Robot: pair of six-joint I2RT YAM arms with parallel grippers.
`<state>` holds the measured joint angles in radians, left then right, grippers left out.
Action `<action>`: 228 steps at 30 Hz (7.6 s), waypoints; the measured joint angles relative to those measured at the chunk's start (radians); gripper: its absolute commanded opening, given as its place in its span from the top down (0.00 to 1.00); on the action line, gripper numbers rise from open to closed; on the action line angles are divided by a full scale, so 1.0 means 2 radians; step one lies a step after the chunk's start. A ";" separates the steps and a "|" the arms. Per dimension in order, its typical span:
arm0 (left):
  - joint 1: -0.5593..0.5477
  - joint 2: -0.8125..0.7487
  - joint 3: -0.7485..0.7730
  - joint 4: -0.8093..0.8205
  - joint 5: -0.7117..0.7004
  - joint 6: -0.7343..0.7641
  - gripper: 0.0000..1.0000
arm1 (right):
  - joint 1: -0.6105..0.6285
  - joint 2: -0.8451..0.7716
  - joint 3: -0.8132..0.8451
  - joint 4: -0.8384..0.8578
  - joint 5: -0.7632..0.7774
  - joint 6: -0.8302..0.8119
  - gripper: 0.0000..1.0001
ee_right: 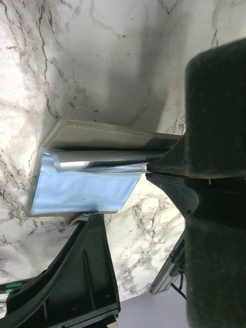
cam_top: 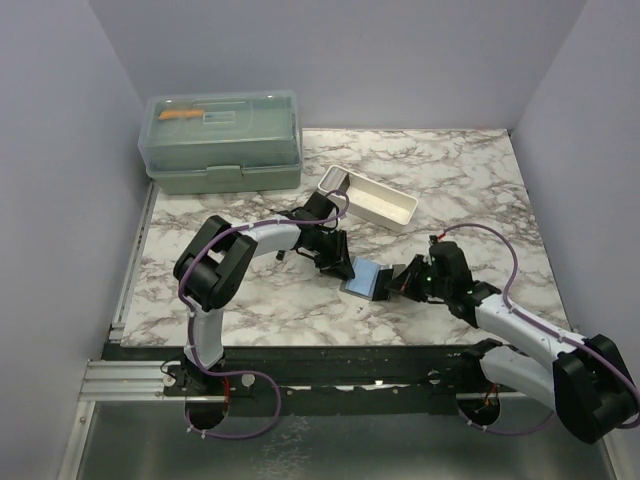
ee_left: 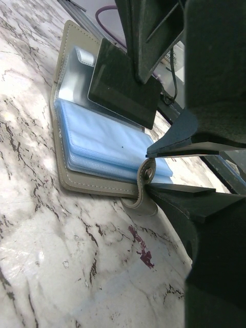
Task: Put the credit cards into the card holder
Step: Insert the credit card into the card holder.
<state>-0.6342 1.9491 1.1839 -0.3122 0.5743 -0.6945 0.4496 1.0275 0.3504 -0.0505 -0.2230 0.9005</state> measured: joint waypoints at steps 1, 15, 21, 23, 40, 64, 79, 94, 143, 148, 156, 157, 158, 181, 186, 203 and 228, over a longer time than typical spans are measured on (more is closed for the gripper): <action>0.000 0.000 0.000 0.000 0.000 0.000 0.68 | 0.000 -0.001 0.000 0.001 0.000 -0.002 1.00; 0.000 0.000 0.000 0.000 0.000 0.001 0.69 | -0.010 0.030 -0.004 0.030 -0.018 -0.006 1.00; 0.000 0.000 0.000 0.000 0.000 0.001 0.69 | -0.013 0.018 -0.009 0.036 -0.027 -0.008 1.00; 0.000 0.000 0.000 0.000 0.000 0.002 0.69 | -0.014 0.019 -0.010 0.039 -0.029 -0.010 1.00; 0.000 0.000 0.000 -0.002 0.000 0.002 0.69 | -0.039 0.071 -0.016 0.084 -0.062 -0.010 1.00; 0.003 0.005 0.009 -0.015 -0.003 0.006 0.70 | -0.114 0.160 -0.040 0.239 -0.229 -0.047 1.00; 0.005 0.008 0.012 -0.019 -0.003 0.010 0.68 | -0.138 0.201 -0.035 0.259 -0.254 -0.059 0.97; 0.002 0.003 0.011 -0.019 -0.006 0.013 0.54 | -0.138 0.230 -0.030 0.281 -0.259 -0.059 1.00; -0.013 0.021 0.055 -0.024 -0.046 0.007 0.73 | -0.150 0.177 -0.047 0.195 -0.226 -0.054 1.00; -0.012 0.021 0.055 -0.024 -0.046 0.007 0.73 | -0.153 0.205 -0.049 0.227 -0.245 -0.052 1.00; -0.011 0.021 0.055 -0.025 -0.046 0.007 0.73 | -0.154 0.231 -0.082 0.339 -0.273 -0.030 1.00; -0.011 0.021 0.055 -0.025 -0.046 0.007 0.73 | -0.154 0.237 -0.083 0.351 -0.278 -0.029 1.00; -0.011 0.021 0.055 -0.025 -0.046 0.007 0.73 | -0.154 0.241 -0.083 0.359 -0.281 -0.027 0.98; -0.009 0.022 0.055 -0.025 -0.045 0.007 0.74 | -0.155 0.278 -0.064 0.399 -0.303 -0.030 1.00; -0.009 0.022 0.055 -0.025 -0.045 0.007 0.74 | -0.155 0.287 -0.052 0.395 -0.311 -0.032 1.00; -0.009 0.022 0.055 -0.025 -0.045 0.007 0.75 | -0.157 0.315 -0.045 0.388 -0.318 -0.021 1.00; -0.008 0.022 0.054 -0.025 -0.045 0.007 0.76 | -0.164 0.377 -0.020 0.422 -0.356 -0.013 1.00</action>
<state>-0.6495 1.9930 1.2926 -0.3630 0.4839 -0.6796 0.1223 1.7805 0.3099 0.7933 -0.9360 0.8749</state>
